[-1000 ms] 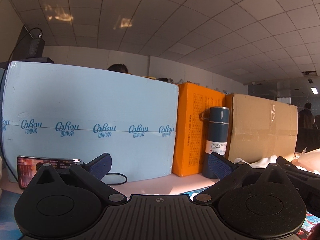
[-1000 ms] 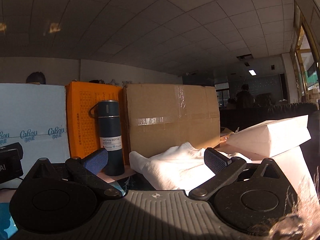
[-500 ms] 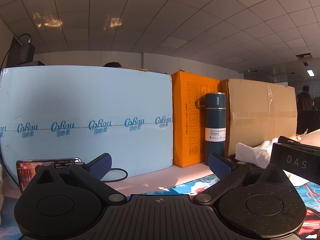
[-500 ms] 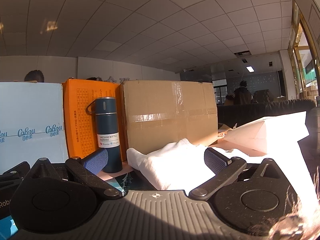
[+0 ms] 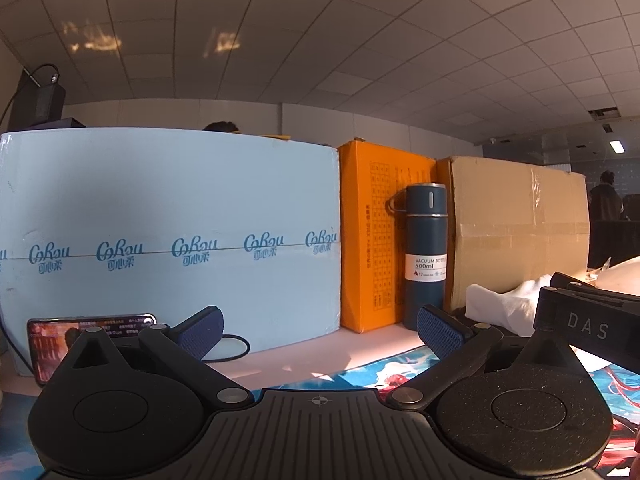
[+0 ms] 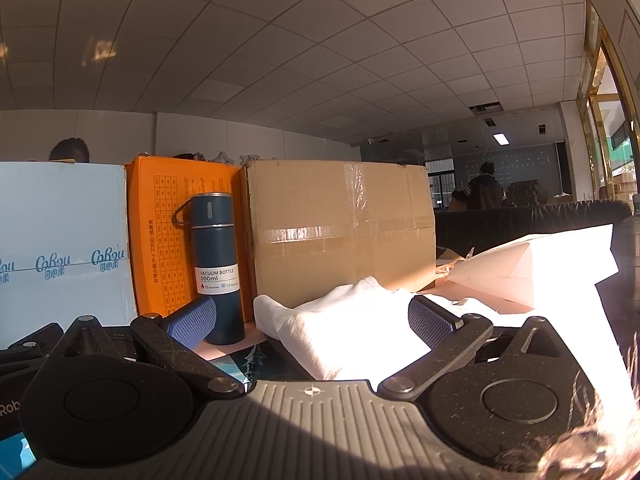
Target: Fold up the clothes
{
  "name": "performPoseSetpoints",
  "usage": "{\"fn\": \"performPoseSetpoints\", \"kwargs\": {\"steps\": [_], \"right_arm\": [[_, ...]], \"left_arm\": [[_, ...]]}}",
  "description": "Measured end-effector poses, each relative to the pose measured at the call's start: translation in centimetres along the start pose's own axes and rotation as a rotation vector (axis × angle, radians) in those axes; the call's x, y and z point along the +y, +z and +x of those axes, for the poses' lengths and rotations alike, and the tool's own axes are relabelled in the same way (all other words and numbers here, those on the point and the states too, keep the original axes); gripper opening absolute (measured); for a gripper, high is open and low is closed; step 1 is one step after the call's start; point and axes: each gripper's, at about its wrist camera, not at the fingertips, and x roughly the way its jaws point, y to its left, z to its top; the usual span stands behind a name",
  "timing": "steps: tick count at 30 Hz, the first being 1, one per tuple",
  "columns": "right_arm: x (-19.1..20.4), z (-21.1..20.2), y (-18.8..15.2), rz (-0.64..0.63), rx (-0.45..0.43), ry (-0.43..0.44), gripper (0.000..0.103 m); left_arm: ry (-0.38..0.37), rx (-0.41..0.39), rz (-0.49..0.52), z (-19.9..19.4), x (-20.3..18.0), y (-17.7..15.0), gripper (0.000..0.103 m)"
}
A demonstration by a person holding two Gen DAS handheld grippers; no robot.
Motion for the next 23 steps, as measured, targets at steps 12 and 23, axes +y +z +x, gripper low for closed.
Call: {"fn": "performPoseSetpoints", "kwargs": {"steps": [12, 23], "right_arm": [[0.04, 0.11, 0.01, -0.005, 0.001, 0.003, 0.103], [0.03, 0.09, -0.06, -0.006, 0.000, 0.004, 0.103]], "left_arm": [[0.000, -0.001, 0.002, 0.04, -0.09, 0.05, 0.103], [-0.002, 0.000, 0.001, 0.07, -0.10, 0.05, 0.103]]}}
